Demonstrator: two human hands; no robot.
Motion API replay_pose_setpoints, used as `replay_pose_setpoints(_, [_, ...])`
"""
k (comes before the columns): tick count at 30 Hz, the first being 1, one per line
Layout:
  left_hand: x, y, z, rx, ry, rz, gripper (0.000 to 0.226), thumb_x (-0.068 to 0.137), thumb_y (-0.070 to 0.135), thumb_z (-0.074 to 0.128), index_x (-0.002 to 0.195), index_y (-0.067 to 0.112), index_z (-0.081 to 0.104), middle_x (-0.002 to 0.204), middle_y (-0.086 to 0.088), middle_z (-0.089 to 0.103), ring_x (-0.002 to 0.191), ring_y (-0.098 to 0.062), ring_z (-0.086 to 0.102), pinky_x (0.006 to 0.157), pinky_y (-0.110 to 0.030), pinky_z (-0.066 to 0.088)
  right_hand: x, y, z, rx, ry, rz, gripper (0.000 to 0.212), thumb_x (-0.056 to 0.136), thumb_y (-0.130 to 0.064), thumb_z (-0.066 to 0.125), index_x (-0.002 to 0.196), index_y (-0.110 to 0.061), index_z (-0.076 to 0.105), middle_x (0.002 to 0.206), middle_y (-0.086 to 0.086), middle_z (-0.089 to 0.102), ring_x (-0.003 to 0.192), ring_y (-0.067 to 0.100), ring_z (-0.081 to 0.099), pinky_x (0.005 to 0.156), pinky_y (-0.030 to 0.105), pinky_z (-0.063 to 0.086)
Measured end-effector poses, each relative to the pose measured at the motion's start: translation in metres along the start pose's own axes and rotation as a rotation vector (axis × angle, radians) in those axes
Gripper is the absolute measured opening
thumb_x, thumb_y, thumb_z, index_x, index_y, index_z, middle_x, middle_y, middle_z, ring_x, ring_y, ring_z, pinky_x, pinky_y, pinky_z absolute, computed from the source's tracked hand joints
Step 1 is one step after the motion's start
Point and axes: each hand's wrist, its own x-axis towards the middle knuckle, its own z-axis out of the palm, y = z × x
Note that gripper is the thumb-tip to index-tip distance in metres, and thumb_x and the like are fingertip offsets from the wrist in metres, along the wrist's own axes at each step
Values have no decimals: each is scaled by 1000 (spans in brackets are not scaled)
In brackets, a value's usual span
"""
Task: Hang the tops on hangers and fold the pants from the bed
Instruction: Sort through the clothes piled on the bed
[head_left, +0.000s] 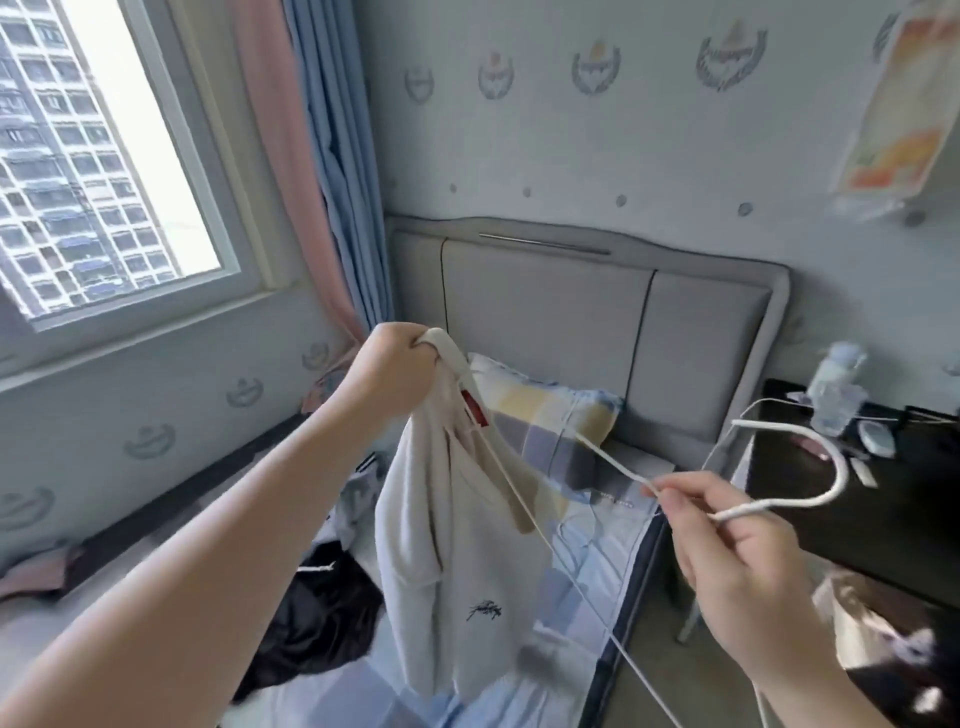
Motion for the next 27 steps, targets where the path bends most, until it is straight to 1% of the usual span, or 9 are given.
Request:
replay_pose_setpoints(5, [-16, -30, 20, -6, -138, 41, 25, 90, 8, 48, 72, 1, 64, 54, 5, 48, 46, -8, 35, 44, -22, 31, -16, 6, 12, -121, -43, -29, 18, 95, -24, 54, 94, -29, 71, 45, -11, 39, 41, 1, 30, 43, 11, 24])
replay_pose_setpoints(9, [-21, -38, 28, 73, -246, 91, 29, 94, 12, 49, 69, 1, 55, 57, 4, 44, 50, -11, 33, 45, -23, 26, -15, 5, 7, -232, -74, -73, 19, 93, -14, 54, 95, -22, 70, 56, -20, 54, 49, -2, 46, 52, 3, 32])
replay_pose_setpoints(11, [-24, -38, 32, 83, -282, 103, 33, 97, 14, 49, 66, 5, 52, 53, 7, 40, 50, -11, 32, 42, -21, 24, -13, 7, 3, -268, -87, -91, 19, 94, -15, 54, 96, -26, 70, 60, -15, 57, 51, 3, 48, 53, 7, 35])
replay_pose_setpoints(14, [-32, -30, 37, 144, -322, 152, 25, 95, 11, 46, 81, 2, 65, 65, -5, 55, 57, -17, 40, 41, -19, 27, -11, 14, -2, -284, -104, -89, 19, 96, -18, 55, 96, -31, 70, 58, -11, 56, 50, 8, 49, 50, 14, 37])
replay_pose_setpoints(18, [-51, -13, 53, 196, -417, 276, 27, 90, 3, 45, 84, 13, 69, 76, -2, 65, 68, -17, 55, 52, -18, 38, -2, 23, 6, -261, -126, 40, 18, 101, -32, 55, 94, -42, 68, 72, 7, 68, 65, 37, 60, 60, 44, 46])
replay_pose_setpoints(20, [-59, -5, 63, 192, -434, 297, 30, 95, 6, 46, 70, 17, 58, 65, 1, 55, 58, -13, 46, 48, -16, 36, 2, 29, 14, -255, -171, 88, 21, 101, -25, 56, 96, -41, 68, 82, 0, 72, 75, 32, 65, 70, 45, 49])
replay_pose_setpoints(22, [-64, 1, 70, 173, -449, 338, 38, 97, 8, 47, 63, 24, 48, 60, 6, 49, 53, -8, 41, 49, -13, 35, 2, 36, 21, -247, -241, 140, 18, 101, -22, 56, 100, -31, 72, 79, 4, 70, 70, 32, 63, 69, 50, 49])
replay_pose_setpoints(24, [-67, 4, 74, 155, -486, 378, 37, 97, 8, 47, 63, 21, 50, 59, 7, 47, 54, -5, 43, 50, -13, 34, 3, 40, 28, -231, -276, 179, 18, 102, -23, 55, 102, -25, 73, 72, 13, 66, 63, 36, 55, 63, 50, 45])
replay_pose_setpoints(27, [-72, 4, 78, 167, -560, 392, 26, 98, 9, 48, 78, 12, 63, 67, 2, 58, 60, -9, 49, 53, -15, 36, 6, 38, 33, -200, -277, 179, 18, 101, -17, 58, 96, -25, 73, 77, 3, 71, 70, 29, 62, 70, 47, 49])
